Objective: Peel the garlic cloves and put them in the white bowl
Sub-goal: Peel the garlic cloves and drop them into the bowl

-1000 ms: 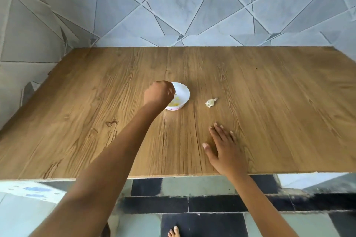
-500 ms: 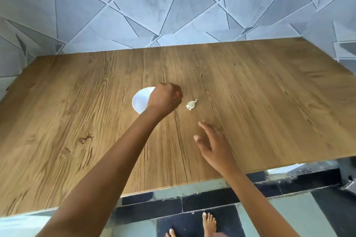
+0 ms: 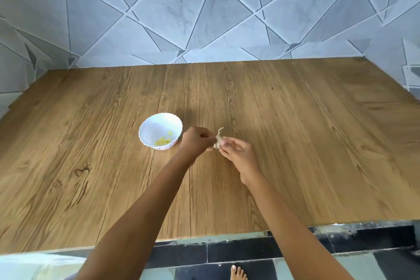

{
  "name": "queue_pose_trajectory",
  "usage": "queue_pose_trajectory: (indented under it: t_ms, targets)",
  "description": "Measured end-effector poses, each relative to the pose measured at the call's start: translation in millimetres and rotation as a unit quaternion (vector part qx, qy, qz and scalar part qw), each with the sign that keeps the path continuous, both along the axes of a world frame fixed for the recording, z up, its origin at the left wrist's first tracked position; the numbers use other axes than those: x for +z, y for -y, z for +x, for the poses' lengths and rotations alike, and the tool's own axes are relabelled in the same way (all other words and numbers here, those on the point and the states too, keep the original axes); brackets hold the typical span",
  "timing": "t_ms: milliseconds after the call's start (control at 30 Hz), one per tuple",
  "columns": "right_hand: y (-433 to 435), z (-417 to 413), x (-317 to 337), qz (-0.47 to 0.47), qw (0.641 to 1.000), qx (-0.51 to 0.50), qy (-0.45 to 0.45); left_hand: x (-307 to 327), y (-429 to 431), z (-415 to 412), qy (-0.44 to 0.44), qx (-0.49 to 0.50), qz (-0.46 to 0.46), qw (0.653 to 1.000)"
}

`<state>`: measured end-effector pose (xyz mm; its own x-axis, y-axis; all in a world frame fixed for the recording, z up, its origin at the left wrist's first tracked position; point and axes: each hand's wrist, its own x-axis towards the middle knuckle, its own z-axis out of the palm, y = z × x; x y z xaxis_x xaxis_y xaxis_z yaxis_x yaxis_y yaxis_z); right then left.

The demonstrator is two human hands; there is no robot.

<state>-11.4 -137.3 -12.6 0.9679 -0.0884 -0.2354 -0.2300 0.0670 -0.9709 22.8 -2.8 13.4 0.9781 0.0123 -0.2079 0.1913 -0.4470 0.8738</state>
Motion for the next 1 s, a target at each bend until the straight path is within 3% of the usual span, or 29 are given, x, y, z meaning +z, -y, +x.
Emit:
queue_pose_trajectory:
  t_ms: [133, 233, 367, 500, 600, 667, 767, 900, 1000]
  targets:
    - [1, 3, -4, 0.021, 0.999, -0.02, 0.014, 1, 1, -15, 0.002, 0.027, -0.104, 0.994]
    - [0, 3, -10, -0.004, 1.0, 0.0, 0.027, 0, 1, -23, 0.008, 0.054, -0.101, 0.993]
    - [-3, 1, -17, -0.105, 0.99, 0.004, 0.093, -1, 3, -29, 0.021, 0.073, -0.05, 0.996]
    - [-1, 0, -13, -0.075, 0.994, 0.003, 0.084, -3, 0, -27, 0.004, 0.082, -0.083, 0.993]
    - [10, -1, -10, -0.078, 0.992, -0.019, 0.099, -2, 0, -14, 0.066, 0.089, 0.017, 0.994]
    - [19, -5, -11, -0.106, 0.988, -0.011, 0.109, 2, 5, -5, 0.111, 0.032, 0.145, 0.983]
    - [28, -16, -13, -0.115, 0.987, 0.023, 0.106, 2, 13, 2, 0.111, -0.032, 0.229, 0.967]
    - [29, -32, -13, -0.09, 0.987, 0.064, 0.118, 2, 10, -5, 0.122, -0.04, 0.224, 0.966]
    - [25, -41, -11, -0.113, 0.979, 0.073, 0.154, 14, -3, -25, 0.138, 0.032, 0.153, 0.978]
